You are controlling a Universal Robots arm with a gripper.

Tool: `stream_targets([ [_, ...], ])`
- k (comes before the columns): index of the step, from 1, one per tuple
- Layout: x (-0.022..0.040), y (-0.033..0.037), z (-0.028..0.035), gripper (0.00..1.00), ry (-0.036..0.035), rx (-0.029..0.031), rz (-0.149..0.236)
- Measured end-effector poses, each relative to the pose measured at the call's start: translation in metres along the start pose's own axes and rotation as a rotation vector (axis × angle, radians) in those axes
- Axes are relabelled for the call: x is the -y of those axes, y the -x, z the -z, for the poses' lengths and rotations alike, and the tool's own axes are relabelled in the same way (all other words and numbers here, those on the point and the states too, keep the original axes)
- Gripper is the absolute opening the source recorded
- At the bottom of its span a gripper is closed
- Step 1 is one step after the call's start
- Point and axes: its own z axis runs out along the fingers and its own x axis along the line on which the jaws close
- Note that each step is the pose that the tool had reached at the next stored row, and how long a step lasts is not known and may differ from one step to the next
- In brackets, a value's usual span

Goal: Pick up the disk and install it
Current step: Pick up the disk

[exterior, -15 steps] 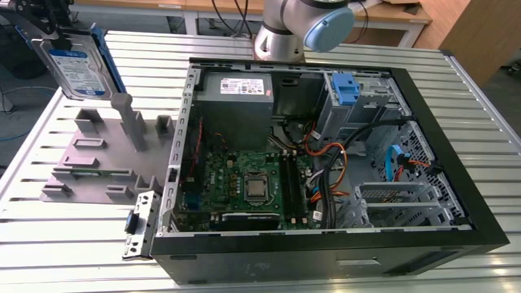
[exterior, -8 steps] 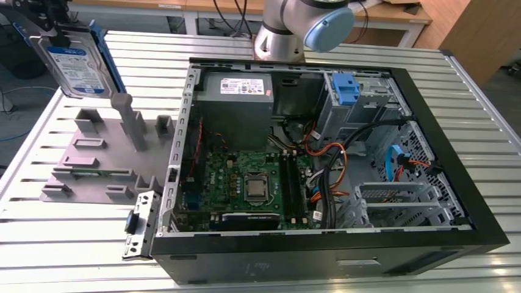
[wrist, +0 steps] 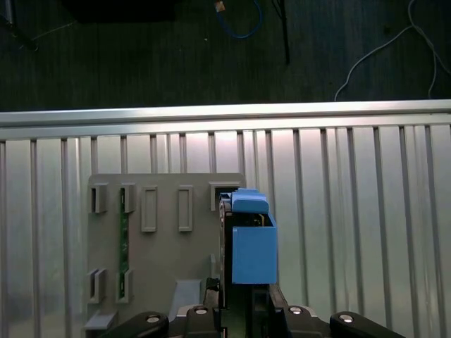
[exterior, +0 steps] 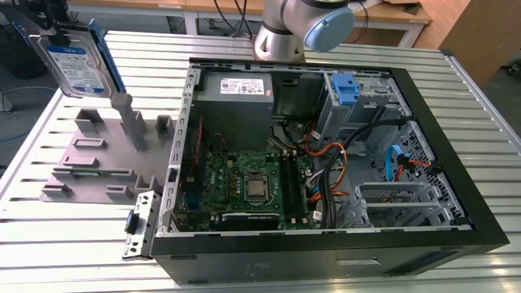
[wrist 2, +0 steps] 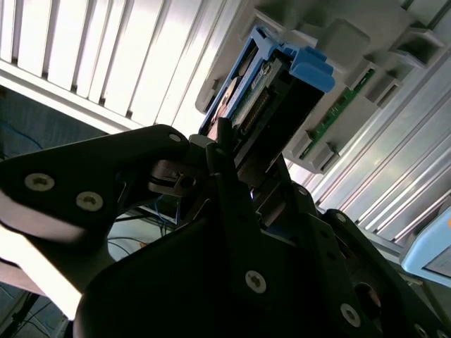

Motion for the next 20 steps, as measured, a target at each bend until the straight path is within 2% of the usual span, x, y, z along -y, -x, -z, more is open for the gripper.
stream_targets([
  [10,-0.0003,0.0007,0.0078,0.35,0.0000,0.0000,0.000],
  [20,-0.0004,0.0010,0.0113,0.35,-0.0001,0.0001,0.000],
])
